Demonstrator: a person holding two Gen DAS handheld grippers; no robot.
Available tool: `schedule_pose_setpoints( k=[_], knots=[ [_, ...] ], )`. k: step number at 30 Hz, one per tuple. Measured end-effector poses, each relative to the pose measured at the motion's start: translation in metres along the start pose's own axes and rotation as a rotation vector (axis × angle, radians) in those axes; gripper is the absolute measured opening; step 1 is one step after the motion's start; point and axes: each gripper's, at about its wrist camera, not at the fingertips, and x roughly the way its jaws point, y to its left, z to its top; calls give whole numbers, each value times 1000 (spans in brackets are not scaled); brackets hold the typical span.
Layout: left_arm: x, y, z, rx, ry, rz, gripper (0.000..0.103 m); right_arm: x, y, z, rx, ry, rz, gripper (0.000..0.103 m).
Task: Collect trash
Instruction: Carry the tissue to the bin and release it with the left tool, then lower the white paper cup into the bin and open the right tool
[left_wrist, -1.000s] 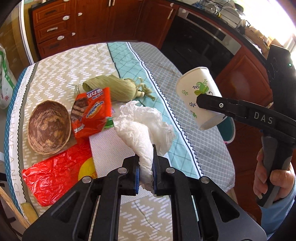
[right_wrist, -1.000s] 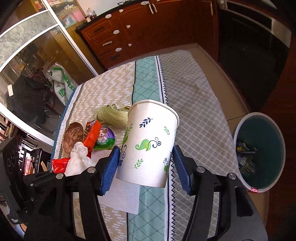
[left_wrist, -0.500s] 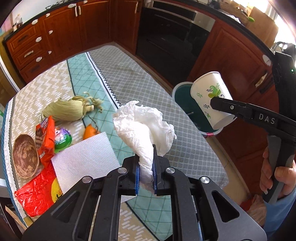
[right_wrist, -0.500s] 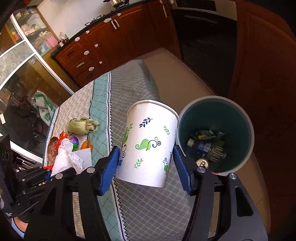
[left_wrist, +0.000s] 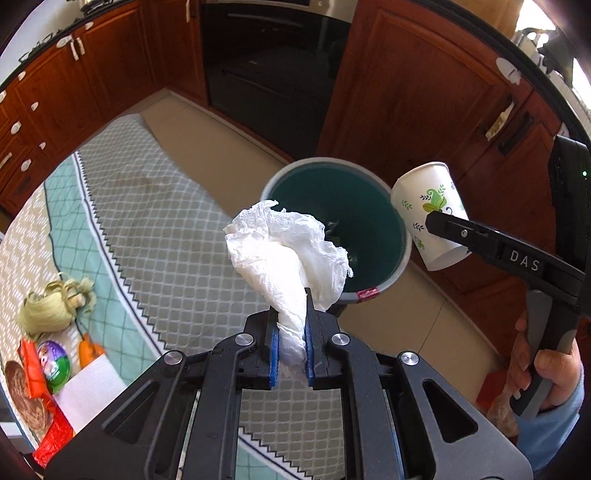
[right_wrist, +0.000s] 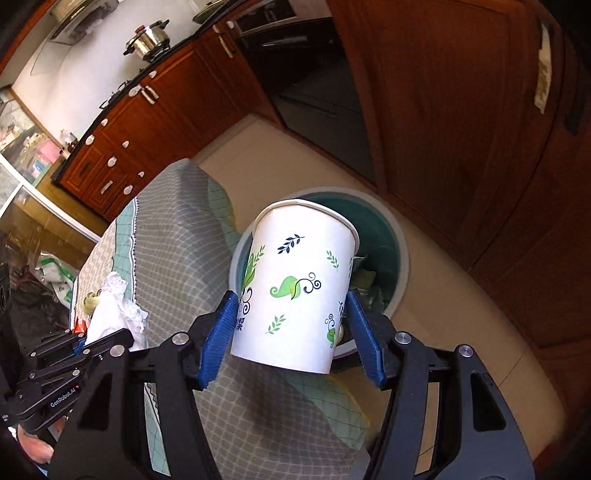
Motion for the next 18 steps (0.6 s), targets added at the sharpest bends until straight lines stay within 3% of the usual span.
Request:
schedule_pose_setpoints(
  k=[6, 13, 15, 16, 17, 18],
  knots=[
    [48, -32, 30, 64, 50, -22, 11, 10, -28, 9, 61, 4, -15, 58],
    [93, -45, 43, 77, 112, -34, 14, 28, -36, 16, 72, 25, -21, 58],
    [103, -46, 45, 75, 128, -30, 35, 34, -35, 18, 69, 33, -18, 58],
    [105, -46, 45, 76, 130, -16, 57, 36, -36, 19, 69, 36, -17, 58],
    [106, -46, 45, 81, 122, 2, 70, 38, -35, 20, 69, 40, -16, 58],
    [105, -49, 45, 89, 108, 20, 73, 41, -35, 21, 67, 43, -15, 58]
  ],
)
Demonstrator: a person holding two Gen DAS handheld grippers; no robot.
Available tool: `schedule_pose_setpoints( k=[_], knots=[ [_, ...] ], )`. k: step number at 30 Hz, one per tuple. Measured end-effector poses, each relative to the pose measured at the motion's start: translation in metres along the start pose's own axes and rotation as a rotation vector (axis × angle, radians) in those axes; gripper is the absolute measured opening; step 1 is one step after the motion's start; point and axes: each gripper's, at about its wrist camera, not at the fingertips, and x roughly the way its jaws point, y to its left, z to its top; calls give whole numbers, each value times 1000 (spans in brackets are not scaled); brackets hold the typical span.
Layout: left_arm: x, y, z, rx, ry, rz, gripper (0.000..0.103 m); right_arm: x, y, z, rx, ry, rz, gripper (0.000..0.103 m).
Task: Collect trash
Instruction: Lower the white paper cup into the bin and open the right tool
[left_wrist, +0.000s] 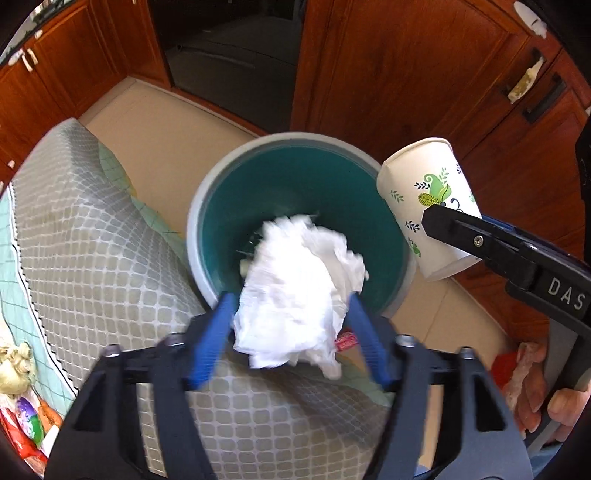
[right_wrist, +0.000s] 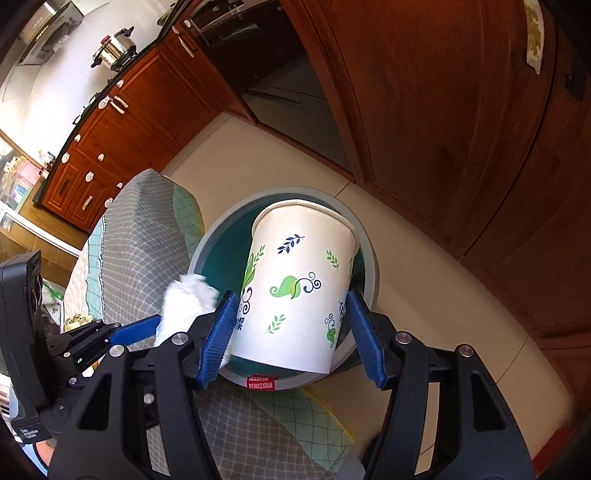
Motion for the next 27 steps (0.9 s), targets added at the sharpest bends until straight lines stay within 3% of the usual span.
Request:
schedule_pose_setpoints(
  k=[4, 11, 14, 27],
  knots=[
    [1, 5, -4, 3, -11, 48, 91, 9, 3, 2, -7, 15, -1, 58],
    [-5, 25, -13, -31, -14, 27, 96, 24, 12, 4, -20, 43, -5, 60],
    [-6, 33, -14, -46, -9, 14, 99, 26, 16, 5, -15, 49, -15, 83],
    [-27, 45, -45, -87, -19, -21, 99, 23, 30, -5, -13, 99, -74, 88]
  ],
)
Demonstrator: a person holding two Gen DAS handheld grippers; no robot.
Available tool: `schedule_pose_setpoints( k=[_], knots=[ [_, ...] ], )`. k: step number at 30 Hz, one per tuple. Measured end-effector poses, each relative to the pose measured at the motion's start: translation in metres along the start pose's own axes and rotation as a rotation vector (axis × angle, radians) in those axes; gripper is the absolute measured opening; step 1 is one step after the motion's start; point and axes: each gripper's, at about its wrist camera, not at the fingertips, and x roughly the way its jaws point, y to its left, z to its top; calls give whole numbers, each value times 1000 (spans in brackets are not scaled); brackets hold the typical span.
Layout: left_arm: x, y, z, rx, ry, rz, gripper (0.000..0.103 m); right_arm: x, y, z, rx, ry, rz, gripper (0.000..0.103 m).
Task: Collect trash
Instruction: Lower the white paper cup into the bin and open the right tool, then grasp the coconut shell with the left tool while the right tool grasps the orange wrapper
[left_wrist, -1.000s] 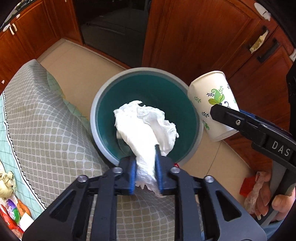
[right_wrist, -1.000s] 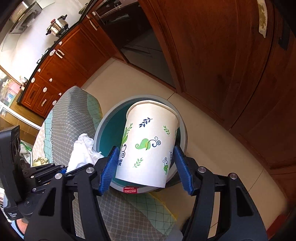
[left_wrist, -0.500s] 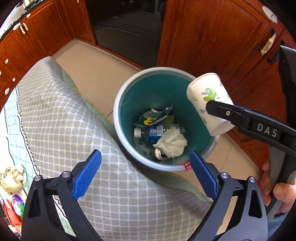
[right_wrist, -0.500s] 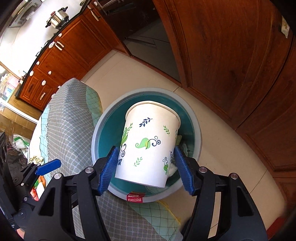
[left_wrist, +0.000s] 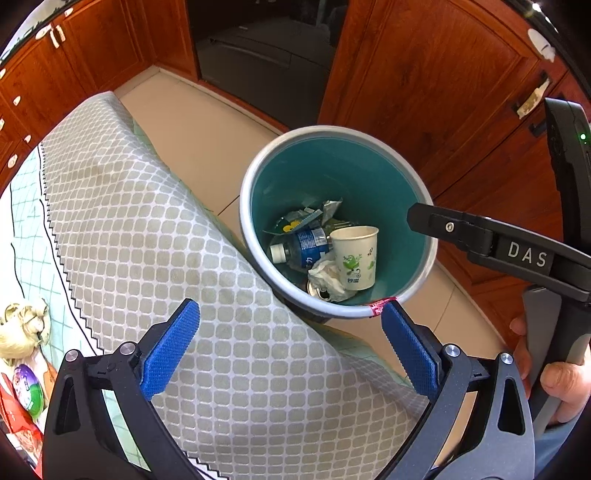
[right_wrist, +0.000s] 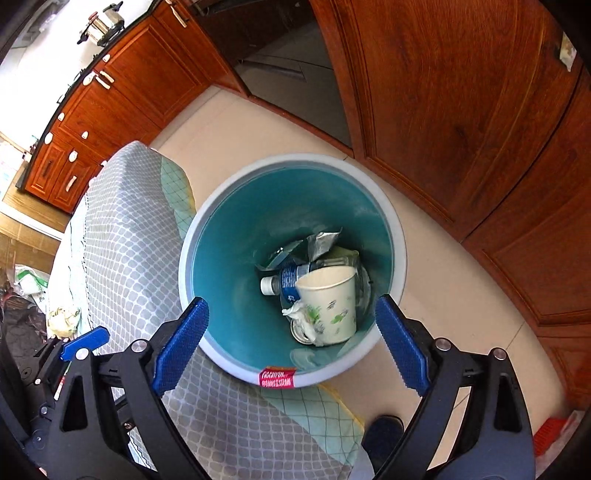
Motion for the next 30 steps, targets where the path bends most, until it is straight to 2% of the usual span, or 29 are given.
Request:
schedule_pose_setpoints(
  k=[6, 14, 30],
  knots=[
    [-35, 18, -26, -48, -30, 0, 99, -8, 20, -12, -43, 11, -5, 88],
    [-75, 70, -72, -147, -68, 47, 99, -18, 69, -35, -137, 19, 18, 88],
    [-154, 222, -182, -445, -146, 169, 99, -26, 217, -97, -404, 67, 41, 88]
  ],
)
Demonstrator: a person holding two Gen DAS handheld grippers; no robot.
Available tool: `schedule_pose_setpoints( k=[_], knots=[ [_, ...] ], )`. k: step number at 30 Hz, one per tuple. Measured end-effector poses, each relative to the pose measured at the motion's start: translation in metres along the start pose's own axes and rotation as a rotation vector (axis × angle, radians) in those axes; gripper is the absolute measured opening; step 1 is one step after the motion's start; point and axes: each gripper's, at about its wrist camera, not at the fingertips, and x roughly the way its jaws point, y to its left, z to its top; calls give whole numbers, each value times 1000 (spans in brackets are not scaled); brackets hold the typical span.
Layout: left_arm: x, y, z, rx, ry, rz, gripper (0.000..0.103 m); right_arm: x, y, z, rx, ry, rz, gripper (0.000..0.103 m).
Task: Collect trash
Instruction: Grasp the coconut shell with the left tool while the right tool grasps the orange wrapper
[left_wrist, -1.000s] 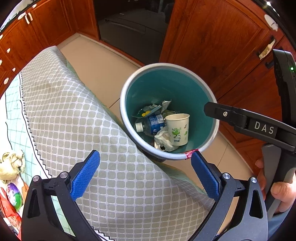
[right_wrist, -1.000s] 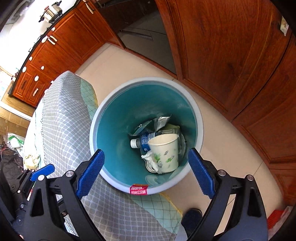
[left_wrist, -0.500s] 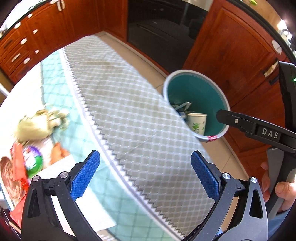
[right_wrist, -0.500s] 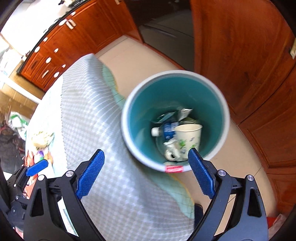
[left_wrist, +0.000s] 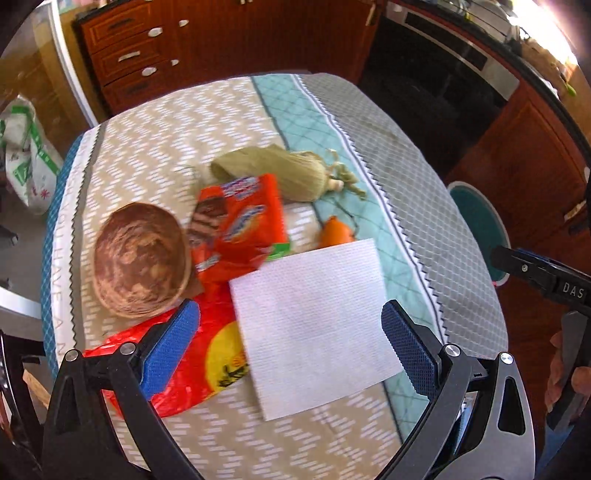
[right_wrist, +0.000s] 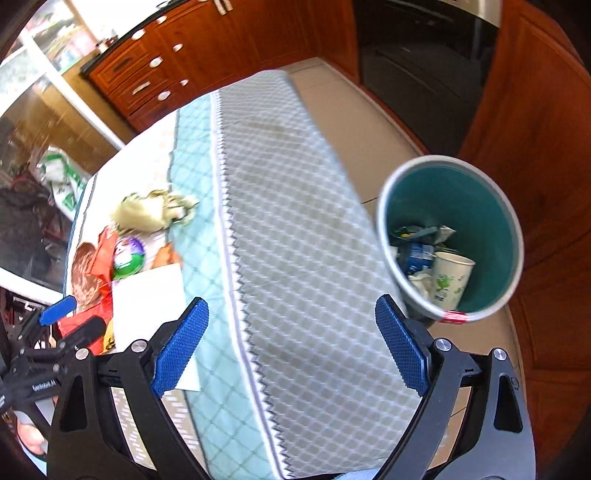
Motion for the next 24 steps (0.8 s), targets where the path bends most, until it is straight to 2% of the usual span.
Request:
schedule_pose_setpoints(
  k=[8, 13, 16, 22, 24],
  knots=[
    [-1, 88, -11, -126, 1, 72, 99, 21, 88, 12, -150, 42, 23, 88],
    [8, 129, -9, -188, 10, 83, 99, 36, 139, 31, -216, 53, 88, 88],
    [14, 146, -6, -218, 15, 76, 99, 47, 164, 43, -230, 62, 149, 88],
    [25, 160, -5, -227, 30, 83, 99, 78, 204, 50, -313, 101, 160, 87],
    [28, 162, -6, -225, 32, 91, 99, 87, 211, 49, -335, 112, 146, 80]
  ],
)
